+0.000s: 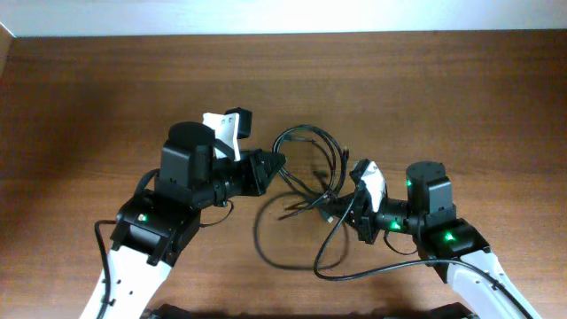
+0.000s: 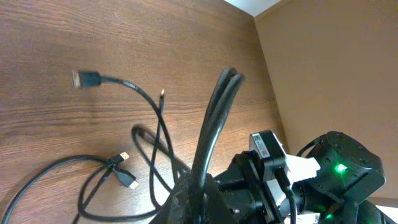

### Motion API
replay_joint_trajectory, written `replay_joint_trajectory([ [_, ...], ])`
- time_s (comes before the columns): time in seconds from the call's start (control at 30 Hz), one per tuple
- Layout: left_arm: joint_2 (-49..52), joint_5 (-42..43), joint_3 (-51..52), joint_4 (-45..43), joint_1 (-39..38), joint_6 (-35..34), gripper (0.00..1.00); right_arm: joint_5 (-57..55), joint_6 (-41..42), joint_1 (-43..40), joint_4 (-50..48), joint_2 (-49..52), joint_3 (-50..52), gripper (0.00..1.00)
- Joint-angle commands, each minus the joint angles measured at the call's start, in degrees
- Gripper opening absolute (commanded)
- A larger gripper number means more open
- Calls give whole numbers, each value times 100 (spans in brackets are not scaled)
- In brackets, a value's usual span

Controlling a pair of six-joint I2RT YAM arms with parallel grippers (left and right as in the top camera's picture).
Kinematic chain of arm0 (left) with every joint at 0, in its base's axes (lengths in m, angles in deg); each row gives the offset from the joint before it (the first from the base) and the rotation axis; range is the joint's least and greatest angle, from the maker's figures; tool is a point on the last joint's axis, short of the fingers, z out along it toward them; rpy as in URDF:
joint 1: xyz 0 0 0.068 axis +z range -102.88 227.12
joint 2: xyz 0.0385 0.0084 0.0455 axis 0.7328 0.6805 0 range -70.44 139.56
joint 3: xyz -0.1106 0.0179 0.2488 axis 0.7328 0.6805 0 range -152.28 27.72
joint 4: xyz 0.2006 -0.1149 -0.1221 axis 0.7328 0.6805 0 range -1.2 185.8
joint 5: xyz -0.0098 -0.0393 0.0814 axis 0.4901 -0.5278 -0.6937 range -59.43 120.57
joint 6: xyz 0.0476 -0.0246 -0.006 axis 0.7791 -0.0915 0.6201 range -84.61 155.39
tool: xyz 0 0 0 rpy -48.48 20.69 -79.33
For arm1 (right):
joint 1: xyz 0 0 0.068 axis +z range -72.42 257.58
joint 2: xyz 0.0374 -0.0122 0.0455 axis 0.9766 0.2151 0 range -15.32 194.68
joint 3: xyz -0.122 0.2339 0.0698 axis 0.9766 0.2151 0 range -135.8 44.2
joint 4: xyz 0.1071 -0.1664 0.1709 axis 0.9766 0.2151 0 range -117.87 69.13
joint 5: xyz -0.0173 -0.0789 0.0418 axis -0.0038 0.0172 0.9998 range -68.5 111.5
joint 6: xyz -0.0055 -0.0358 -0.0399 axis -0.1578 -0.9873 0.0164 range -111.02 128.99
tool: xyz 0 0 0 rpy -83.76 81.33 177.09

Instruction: Untangle cables

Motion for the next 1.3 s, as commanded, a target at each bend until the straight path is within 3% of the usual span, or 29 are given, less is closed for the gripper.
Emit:
replay_joint_trajectory([
  [0.0,-11,138,-9,-68,42,-66,0,-2,-22,-11,-2,13,-52,4],
  [0.13,-9,-153,-9,37,42,-63,0,295,-20,-11,-166,13,-55,4],
  [0.27,-9,-752,-9,538,42,-61,0,1399,28,-11,-999,13,-55,4],
  [0.5,-9,-1770,-9,1346,42,-66,0,1650,1034,-17,-1871,7,-55,4],
  [0.8,-11,-3058,-9,2345,44,-608,0,1648,1064,-17,-1878,7,-55,4],
  [1.03,-9,-3252,-9,2702,238,-754,0,1641,1064,-22,-1878,7,-55,4],
  [1.27,-11,-3250,-9,2848,295,-750,0,1648,1303,-555,-1491,9,-55,5],
])
